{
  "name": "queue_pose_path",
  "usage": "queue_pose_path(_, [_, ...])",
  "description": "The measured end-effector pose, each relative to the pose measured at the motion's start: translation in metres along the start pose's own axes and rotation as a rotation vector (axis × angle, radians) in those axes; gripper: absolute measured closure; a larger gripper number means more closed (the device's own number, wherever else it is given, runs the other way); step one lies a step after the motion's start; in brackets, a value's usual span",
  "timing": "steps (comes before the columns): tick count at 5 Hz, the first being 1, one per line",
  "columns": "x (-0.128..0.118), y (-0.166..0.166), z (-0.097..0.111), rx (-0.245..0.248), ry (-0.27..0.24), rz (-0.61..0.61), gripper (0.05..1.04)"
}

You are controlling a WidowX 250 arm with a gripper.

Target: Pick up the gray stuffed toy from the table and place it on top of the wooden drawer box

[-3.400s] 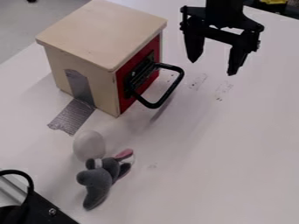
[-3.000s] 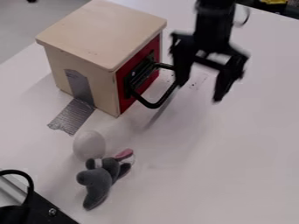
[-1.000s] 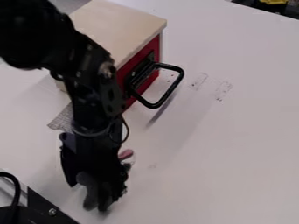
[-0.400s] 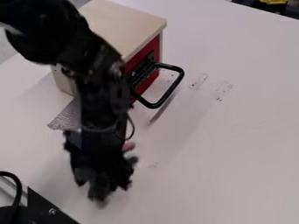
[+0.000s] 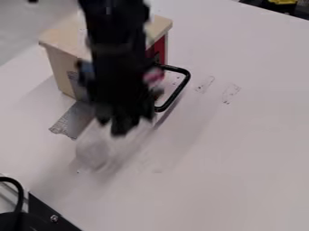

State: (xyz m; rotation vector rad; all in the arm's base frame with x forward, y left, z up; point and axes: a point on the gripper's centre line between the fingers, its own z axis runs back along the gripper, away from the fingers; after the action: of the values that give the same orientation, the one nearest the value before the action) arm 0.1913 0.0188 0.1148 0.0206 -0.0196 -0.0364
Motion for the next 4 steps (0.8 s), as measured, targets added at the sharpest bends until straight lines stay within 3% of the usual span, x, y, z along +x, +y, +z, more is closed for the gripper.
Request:
queue_pose_path(1, [0.032,0.034,0.033,-0.026,-0.069,0.065,0.703])
queue_pose_path(2, [0.052,0.072,0.041,-0.033,-0.079,0.142,0.703])
queue_pose_path(4, [0.073,0.114,0.017,-0.024,-0.017,0.206,0.703])
